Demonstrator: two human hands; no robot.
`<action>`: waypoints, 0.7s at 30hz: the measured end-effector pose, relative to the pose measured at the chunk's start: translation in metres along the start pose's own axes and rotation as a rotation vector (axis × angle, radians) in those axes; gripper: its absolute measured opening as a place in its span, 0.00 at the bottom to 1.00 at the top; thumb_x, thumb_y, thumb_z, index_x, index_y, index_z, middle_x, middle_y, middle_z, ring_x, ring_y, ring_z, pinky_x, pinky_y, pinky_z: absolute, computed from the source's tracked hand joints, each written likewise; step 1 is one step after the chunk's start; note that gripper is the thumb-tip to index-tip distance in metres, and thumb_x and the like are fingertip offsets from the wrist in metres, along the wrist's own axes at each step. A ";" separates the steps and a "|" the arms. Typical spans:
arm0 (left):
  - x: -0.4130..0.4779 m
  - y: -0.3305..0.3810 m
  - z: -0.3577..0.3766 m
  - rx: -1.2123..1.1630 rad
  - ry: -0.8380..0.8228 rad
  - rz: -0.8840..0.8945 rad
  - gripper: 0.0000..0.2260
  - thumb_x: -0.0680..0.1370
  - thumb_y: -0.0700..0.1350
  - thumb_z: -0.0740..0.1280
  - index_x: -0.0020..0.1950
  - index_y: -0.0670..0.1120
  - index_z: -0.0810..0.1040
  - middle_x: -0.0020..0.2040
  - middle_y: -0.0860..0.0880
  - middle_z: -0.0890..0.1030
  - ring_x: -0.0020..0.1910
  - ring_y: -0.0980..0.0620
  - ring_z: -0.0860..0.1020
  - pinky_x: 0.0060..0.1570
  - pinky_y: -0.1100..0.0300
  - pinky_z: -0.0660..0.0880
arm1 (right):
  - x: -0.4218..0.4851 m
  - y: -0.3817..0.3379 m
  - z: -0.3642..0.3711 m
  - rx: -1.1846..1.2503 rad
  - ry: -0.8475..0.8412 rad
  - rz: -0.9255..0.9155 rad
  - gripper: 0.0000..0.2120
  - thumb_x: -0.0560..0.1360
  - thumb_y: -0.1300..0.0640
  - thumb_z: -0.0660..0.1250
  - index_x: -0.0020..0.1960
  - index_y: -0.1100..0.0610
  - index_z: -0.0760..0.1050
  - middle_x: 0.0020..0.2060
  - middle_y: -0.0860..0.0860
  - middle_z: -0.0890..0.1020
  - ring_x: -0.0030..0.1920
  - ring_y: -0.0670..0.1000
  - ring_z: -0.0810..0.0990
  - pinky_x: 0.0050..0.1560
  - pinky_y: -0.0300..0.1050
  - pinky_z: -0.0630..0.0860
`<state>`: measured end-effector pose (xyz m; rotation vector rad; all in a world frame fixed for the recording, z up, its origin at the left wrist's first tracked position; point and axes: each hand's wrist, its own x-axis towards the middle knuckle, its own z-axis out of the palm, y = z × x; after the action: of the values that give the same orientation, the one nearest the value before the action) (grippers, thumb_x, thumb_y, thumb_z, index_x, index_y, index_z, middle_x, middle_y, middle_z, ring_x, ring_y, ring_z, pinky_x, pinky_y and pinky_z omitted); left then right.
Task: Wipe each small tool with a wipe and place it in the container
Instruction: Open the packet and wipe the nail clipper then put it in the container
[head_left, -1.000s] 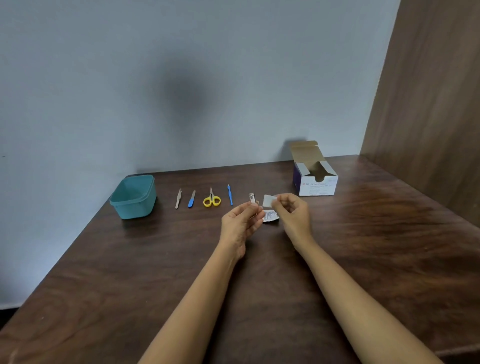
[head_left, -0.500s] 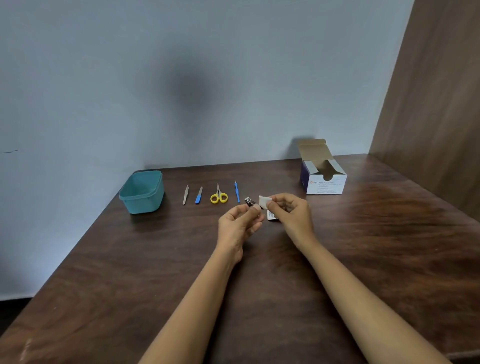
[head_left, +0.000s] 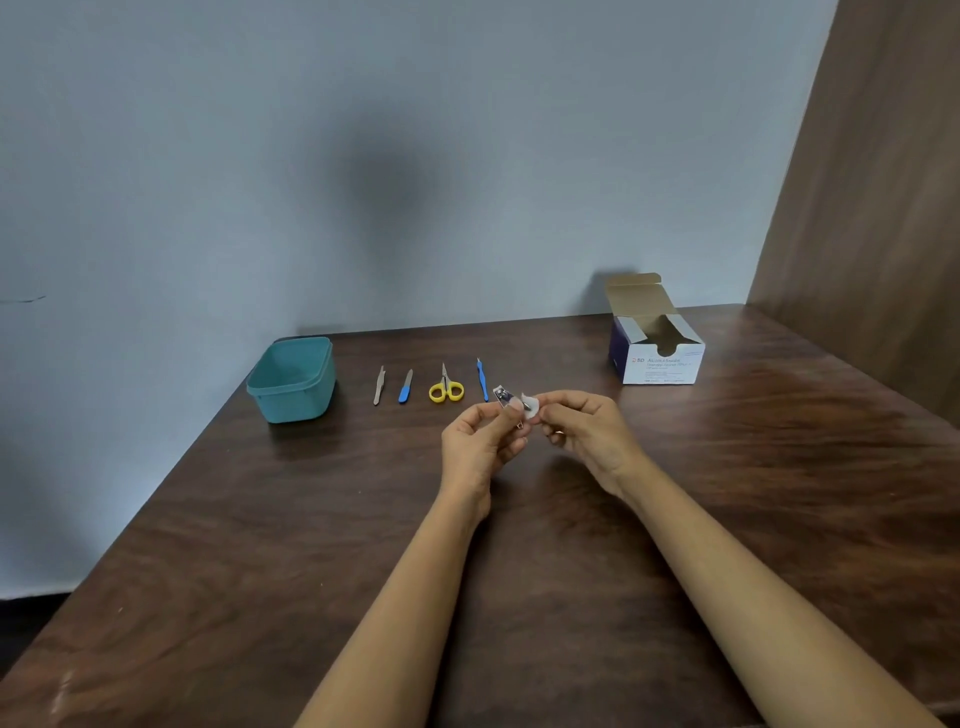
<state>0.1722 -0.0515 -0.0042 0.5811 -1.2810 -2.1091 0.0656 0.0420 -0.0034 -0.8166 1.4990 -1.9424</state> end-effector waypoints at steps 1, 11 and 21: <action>0.000 0.000 0.000 -0.005 -0.002 0.000 0.11 0.74 0.40 0.72 0.54 0.38 0.79 0.40 0.48 0.84 0.37 0.56 0.83 0.35 0.67 0.79 | 0.000 0.001 -0.001 0.012 -0.005 0.007 0.07 0.74 0.68 0.66 0.46 0.60 0.83 0.33 0.51 0.82 0.33 0.46 0.72 0.36 0.38 0.68; 0.003 -0.003 0.001 0.044 -0.027 0.017 0.08 0.72 0.38 0.73 0.49 0.39 0.80 0.36 0.48 0.83 0.35 0.57 0.81 0.34 0.68 0.77 | 0.001 0.005 -0.003 -0.159 -0.024 -0.042 0.03 0.75 0.59 0.70 0.47 0.56 0.83 0.33 0.49 0.82 0.33 0.43 0.72 0.35 0.36 0.69; 0.008 -0.014 0.004 0.380 -0.032 0.129 0.04 0.72 0.42 0.74 0.43 0.45 0.81 0.35 0.46 0.82 0.32 0.58 0.78 0.34 0.64 0.70 | 0.011 0.000 -0.012 -0.101 0.155 0.049 0.07 0.78 0.59 0.64 0.45 0.59 0.80 0.33 0.51 0.78 0.31 0.44 0.72 0.29 0.34 0.69</action>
<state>0.1601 -0.0499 -0.0155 0.6048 -1.7065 -1.7872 0.0495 0.0421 -0.0039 -0.6771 1.7038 -1.9450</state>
